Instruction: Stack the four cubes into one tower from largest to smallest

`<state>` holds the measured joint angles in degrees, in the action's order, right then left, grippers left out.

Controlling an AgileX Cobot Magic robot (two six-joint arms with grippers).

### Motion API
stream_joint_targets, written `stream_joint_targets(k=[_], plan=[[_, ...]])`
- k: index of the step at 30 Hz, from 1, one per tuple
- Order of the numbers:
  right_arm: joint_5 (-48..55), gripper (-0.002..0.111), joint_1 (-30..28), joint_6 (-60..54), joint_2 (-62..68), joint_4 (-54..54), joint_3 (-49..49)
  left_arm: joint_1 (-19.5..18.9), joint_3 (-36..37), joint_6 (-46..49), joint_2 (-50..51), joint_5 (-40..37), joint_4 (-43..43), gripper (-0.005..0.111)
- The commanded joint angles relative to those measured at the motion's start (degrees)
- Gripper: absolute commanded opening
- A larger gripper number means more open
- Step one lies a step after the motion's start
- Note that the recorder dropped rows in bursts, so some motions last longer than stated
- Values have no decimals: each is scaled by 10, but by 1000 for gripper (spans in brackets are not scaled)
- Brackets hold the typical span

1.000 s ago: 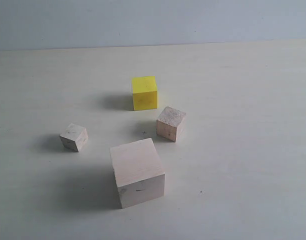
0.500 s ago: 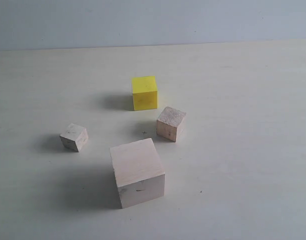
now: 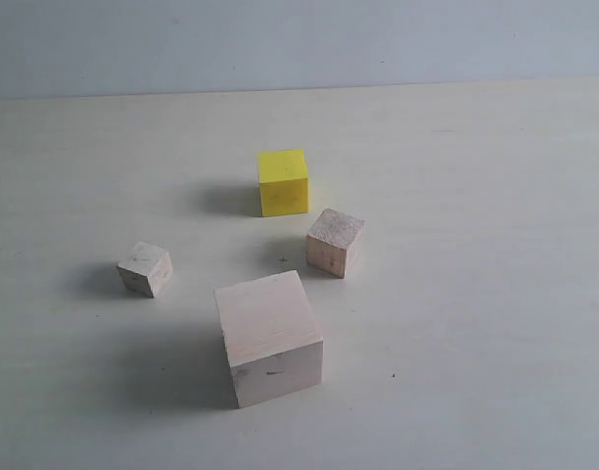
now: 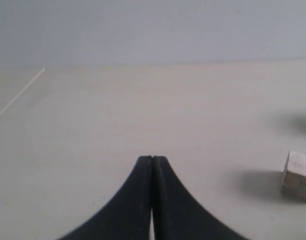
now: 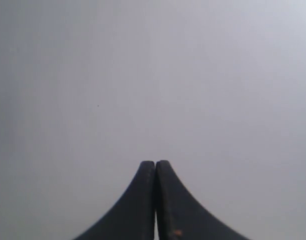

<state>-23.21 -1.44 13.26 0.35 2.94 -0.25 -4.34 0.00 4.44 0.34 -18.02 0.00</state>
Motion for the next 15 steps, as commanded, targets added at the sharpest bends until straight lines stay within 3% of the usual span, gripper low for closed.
stream_joint_targets(k=[1,3,9,11,15], plan=[[-8,0,1,37,-4,8,3,3,0,-4,-3,171,-3,0],[-5,0,1,39,-4,8,-10,3,0,-4,-3,237,-3,0],[19,0,1,95,-4,11,-67,3,0,-4,-3,247,-3,0],[75,0,1,95,-4,22,-107,3,0,-7,-3,296,-3,0],[142,0,1,95,5,22,-171,3,-4,-130,-3,330,-6,0]])
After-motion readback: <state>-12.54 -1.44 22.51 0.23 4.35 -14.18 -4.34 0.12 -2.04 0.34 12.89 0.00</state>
